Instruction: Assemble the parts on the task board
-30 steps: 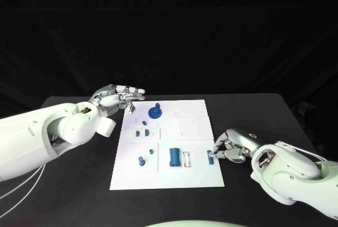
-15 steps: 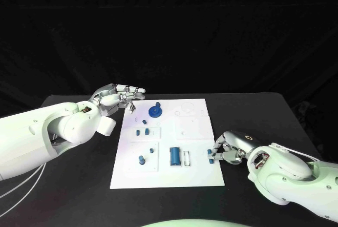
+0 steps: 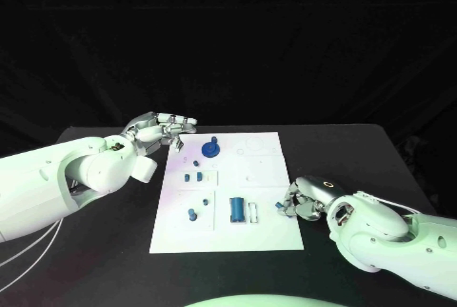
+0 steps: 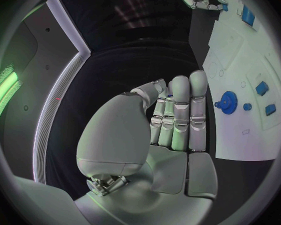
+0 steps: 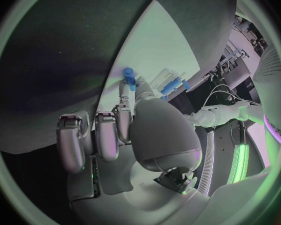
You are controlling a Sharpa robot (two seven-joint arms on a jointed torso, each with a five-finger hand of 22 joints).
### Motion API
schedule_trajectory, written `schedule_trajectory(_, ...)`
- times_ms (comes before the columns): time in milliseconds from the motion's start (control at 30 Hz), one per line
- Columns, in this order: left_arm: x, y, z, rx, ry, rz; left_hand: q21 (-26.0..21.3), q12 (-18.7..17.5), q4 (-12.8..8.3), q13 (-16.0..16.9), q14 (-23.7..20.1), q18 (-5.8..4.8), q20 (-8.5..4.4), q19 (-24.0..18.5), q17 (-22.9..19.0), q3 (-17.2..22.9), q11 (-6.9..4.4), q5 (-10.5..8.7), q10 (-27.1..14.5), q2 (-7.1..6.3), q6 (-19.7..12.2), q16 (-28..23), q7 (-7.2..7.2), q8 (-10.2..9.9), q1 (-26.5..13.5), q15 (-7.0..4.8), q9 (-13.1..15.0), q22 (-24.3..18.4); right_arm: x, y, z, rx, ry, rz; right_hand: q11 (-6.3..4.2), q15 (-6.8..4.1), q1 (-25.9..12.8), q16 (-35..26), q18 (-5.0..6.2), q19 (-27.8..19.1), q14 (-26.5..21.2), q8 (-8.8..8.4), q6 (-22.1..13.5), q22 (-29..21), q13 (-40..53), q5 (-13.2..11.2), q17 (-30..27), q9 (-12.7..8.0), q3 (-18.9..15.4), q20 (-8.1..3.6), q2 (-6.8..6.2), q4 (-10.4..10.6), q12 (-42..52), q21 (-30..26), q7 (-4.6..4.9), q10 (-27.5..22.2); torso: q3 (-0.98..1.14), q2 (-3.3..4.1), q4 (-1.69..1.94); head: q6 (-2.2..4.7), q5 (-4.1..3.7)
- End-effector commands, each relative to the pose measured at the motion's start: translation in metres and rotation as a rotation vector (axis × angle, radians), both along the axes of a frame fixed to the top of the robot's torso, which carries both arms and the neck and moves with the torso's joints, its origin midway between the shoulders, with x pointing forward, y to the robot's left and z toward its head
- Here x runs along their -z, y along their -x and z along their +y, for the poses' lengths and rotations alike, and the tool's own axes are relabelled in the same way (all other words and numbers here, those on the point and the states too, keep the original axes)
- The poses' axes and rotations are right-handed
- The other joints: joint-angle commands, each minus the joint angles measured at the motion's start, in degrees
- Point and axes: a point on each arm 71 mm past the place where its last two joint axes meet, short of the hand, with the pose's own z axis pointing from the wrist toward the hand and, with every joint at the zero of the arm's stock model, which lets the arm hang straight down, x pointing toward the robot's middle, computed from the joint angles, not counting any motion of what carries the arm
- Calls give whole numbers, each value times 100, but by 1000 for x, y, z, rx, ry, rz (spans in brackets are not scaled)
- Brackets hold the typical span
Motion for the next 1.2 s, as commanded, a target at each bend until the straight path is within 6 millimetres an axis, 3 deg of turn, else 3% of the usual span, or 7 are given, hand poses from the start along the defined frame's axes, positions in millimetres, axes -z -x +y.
schedule_trajectory(33, -1, 1, -2, 15, 5, -5, -20, 6, 15, 5, -45, 83, 30, -2, -5, -18, 12, 16, -39, 11, -32, 4, -11, -34, -43, 1, -10, -5, 15, 5, 1, -48, 121, 41, -65, -21, 89, -19, -39, 618, 453, -25, 17, 1507, -697, -46, 836, -53, 4, -2, -48, -78, 2, 25, 19, 15, 2, -4, -2, -14, 1)
schedule_trajectory(367, -1, 1, -1, 15, 3, -2, -20, 6, 15, 5, -45, 83, 30, -2, -5, -18, 12, 16, -39, 11, -32, 4, -11, -34, -43, 1, -10, -5, 18, 8, 11, -127, 220, 9, -53, -14, 358, -23, -39, 618, 451, -64, 40, 1507, -726, -234, 836, -81, 102, -3, -267, -296, -71, 25, 36, -33, -3, -7, -5, -26, 4)
schedule_trajectory(467, -1, 1, -1, 15, 2, -2, -20, 6, 15, 5, -45, 83, 30, -2, -5, -18, 12, 16, -39, 11, -32, 4, -11, -34, -43, 1, -10, -5, 18, 9, 15, -155, 257, -5, -47, -9, 453, -23, -39, 618, 450, -75, 32, 1507, -749, -191, 839, -89, 165, 2, -313, -360, -115, 25, 44, -65, -1, -8, -10, -24, 13)
schedule_trajectory(767, 0, 1, -1, 18, -5, -5, -35, 8, 17, 5, -46, 85, 31, -6, -8, -20, 13, 16, -43, 11, -33, 6, -10, -34, -46, 2, -10, -19, 16, 11, 19, -184, 295, -37, -37, 1, 759, -17, -39, 618, 451, -117, 43, 1507, -776, 308, 860, -138, 569, 12, -310, -544, -188, 25, 63, -131, -2, -8, 0, -27, 21)
schedule_trajectory(833, 0, 1, -1, 19, -6, -5, -38, 8, 17, 5, -46, 85, 31, -7, -8, -21, 13, 16, -44, 10, -34, 6, -10, -34, -47, 2, -10, -22, 14, 11, 20, -179, 283, -51, -51, -10, 850, -11, -39, 618, 454, -101, 87, 1507, -766, 434, 871, -137, 727, 7, -261, -601, -177, 25, 47, -126, -2, -9, 1, -28, 22)
schedule_trajectory(1033, 0, 1, -1, 20, -6, -5, -40, 9, 17, 5, -47, 86, 31, -7, -9, -20, 13, 16, -45, 11, -34, 7, -10, -34, -46, 2, -11, -24, 8, 13, 22, -148, 204, -73, -86, -31, 784, 8, -39, 618, 462, -47, 122, 1507, -735, 802, 901, -93, 1098, -15, -217, -628, -127, 25, 14, -72, 0, -9, -2, -31, 35)
schedule_trajectory(1200, 0, 1, -2, 21, -6, -5, -41, 9, 16, 5, -47, 86, 31, -7, -9, -20, 13, 16, -45, 11, -34, 7, -11, -35, -46, 2, -11, -25, -1, 14, 26, -101, 88, -68, -98, -41, 575, 22, -39, 618, 468, 32, 72, 1507, -727, 1004, 922, 9, 1503, -29, -329, -646, -116, 25, 6, -29, 2, -4, 0, -20, 39)
